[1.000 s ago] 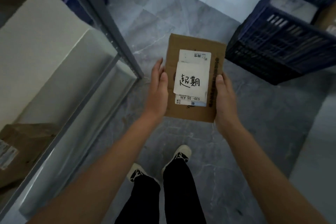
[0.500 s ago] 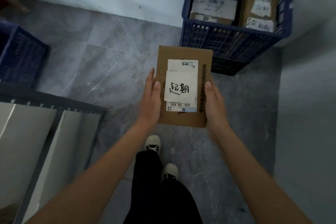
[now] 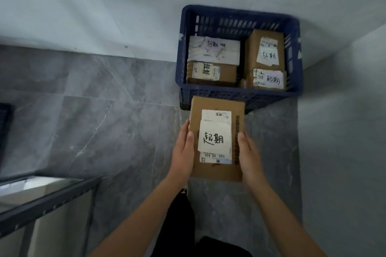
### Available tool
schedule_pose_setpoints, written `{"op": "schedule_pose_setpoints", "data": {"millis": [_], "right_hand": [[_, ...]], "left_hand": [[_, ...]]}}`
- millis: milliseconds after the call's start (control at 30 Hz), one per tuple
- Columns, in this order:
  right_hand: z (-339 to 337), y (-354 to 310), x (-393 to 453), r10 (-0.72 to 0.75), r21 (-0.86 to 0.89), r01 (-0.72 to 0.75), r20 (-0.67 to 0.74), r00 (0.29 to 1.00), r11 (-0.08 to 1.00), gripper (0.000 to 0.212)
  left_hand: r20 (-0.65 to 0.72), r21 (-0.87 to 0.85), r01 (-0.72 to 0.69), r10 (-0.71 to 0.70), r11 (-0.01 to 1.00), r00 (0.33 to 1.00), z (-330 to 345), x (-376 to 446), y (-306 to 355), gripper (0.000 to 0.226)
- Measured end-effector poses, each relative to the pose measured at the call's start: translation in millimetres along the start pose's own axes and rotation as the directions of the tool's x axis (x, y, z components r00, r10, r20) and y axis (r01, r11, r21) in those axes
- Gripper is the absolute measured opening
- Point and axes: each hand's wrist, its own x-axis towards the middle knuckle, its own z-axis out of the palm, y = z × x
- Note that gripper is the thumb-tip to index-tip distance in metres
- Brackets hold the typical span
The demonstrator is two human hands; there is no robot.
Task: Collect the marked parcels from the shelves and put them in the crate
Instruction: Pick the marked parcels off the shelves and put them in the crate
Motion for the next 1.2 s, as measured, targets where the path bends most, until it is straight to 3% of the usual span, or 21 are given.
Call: {"op": "schedule_pose_setpoints", "data": {"millis": [200, 400, 700, 1200], "right_hand": [[1.6, -46.5, 45.4, 0.128, 0.171, -0.131, 0.029, 0.991, 0.977, 0.031], [-3.7, -107.0, 139.5, 0.012, 0.19, -0.024, 0.063, 0.998, 0.981, 0.039], [21.2, -161.3, 294.4, -0.006, 0.238, -0.029, 0.143, 0.99, 0.971, 0.039], [83.8, -159.2, 408.3, 0.029, 0.186, -0.077, 0.248, 0.968, 0.979, 0.038]], "left_hand": [[0.043, 0.046, 0.051, -0.053, 0.998, 0.998, 12.0, 61.3, 51.7, 0.04], [0.004, 0.006, 0.021, -0.021, 1.0, 1.0, 44.2, 147.9, 107.2, 0.041], [-0.093, 0.117, 0.035, -0.024, 0.992, 0.995, 74.4, 284.1, 152.5, 0.044], [-0.075, 0.339, 0.087, -0.065, 0.937, 0.995, 63.5, 401.6, 135.4, 0.05]]}}
